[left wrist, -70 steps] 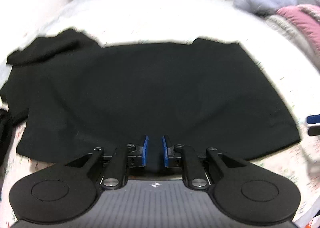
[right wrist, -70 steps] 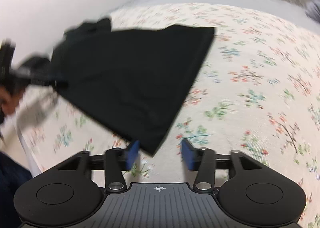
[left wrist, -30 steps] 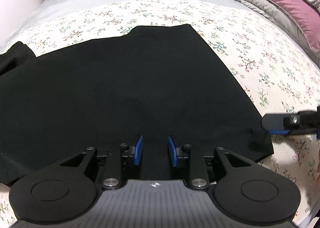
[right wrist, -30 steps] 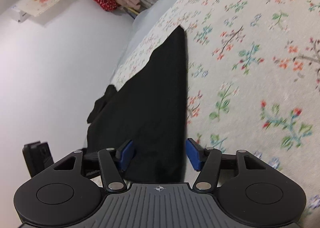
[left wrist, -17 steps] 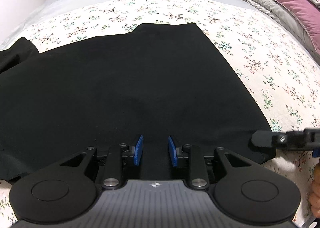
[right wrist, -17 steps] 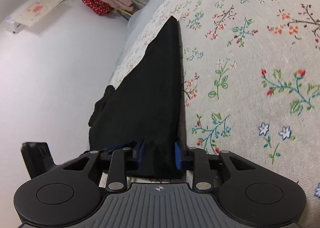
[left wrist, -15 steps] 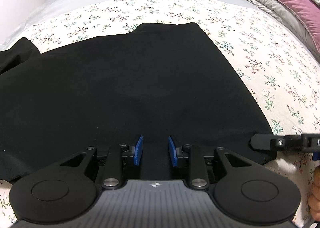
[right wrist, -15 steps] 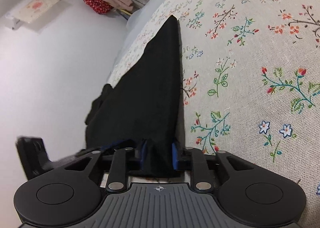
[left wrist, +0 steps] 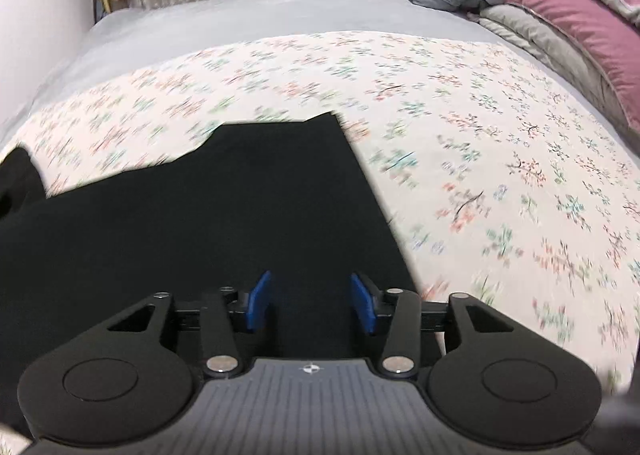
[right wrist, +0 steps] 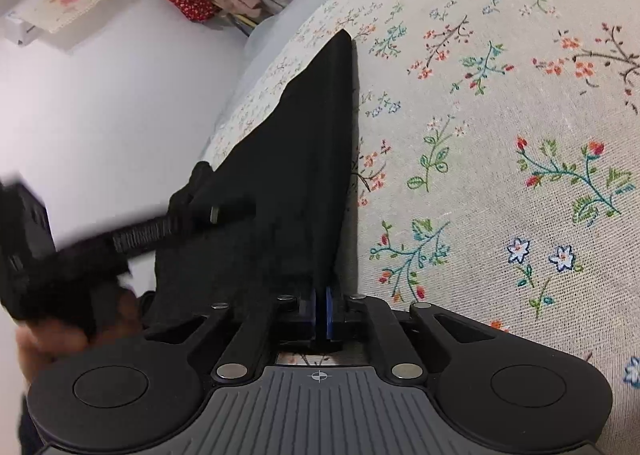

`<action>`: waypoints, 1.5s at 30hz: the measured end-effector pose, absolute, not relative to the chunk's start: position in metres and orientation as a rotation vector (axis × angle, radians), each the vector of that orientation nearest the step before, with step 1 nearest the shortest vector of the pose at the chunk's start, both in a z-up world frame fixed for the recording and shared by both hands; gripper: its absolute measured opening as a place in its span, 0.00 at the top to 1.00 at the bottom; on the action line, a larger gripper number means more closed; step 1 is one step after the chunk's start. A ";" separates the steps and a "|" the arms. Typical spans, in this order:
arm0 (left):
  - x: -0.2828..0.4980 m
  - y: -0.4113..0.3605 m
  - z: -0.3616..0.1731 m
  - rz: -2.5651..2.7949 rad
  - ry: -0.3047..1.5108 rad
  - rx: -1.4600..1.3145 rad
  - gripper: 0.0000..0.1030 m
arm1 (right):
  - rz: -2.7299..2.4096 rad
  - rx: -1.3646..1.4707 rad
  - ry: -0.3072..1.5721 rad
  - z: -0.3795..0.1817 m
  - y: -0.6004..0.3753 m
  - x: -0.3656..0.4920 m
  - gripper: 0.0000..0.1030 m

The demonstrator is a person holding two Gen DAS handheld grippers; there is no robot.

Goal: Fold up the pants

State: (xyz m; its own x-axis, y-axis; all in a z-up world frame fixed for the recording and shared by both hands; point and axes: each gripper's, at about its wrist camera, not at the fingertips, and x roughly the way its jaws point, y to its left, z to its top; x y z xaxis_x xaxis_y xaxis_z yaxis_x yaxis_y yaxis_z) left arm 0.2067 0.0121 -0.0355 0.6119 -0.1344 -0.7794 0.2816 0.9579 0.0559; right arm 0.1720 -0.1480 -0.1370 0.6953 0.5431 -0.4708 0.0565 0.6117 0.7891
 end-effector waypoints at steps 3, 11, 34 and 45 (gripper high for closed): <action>0.225 -0.021 -0.040 -0.194 0.861 0.216 0.33 | 0.315 0.876 0.747 -0.139 -0.146 0.169 0.95; 0.260 -0.092 -0.084 -0.026 0.837 0.646 0.32 | 0.322 0.849 0.752 -0.137 -0.144 0.168 0.95; 0.234 -0.207 -0.010 -0.218 0.798 0.231 0.76 | 0.309 0.490 0.706 -0.032 -0.245 0.088 0.97; 0.224 -0.301 -0.073 -0.243 0.917 0.250 0.76 | 0.144 0.508 0.760 -0.066 -0.322 0.018 0.97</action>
State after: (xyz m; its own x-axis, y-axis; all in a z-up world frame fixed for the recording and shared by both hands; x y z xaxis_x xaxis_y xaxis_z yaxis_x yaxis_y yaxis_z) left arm 0.2243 -0.3011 -0.0729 0.5847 -0.1001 -0.8051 0.3114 0.9440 0.1087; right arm 0.0183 -0.3217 -0.0661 0.7215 0.3039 -0.6222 0.0558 0.8701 0.4896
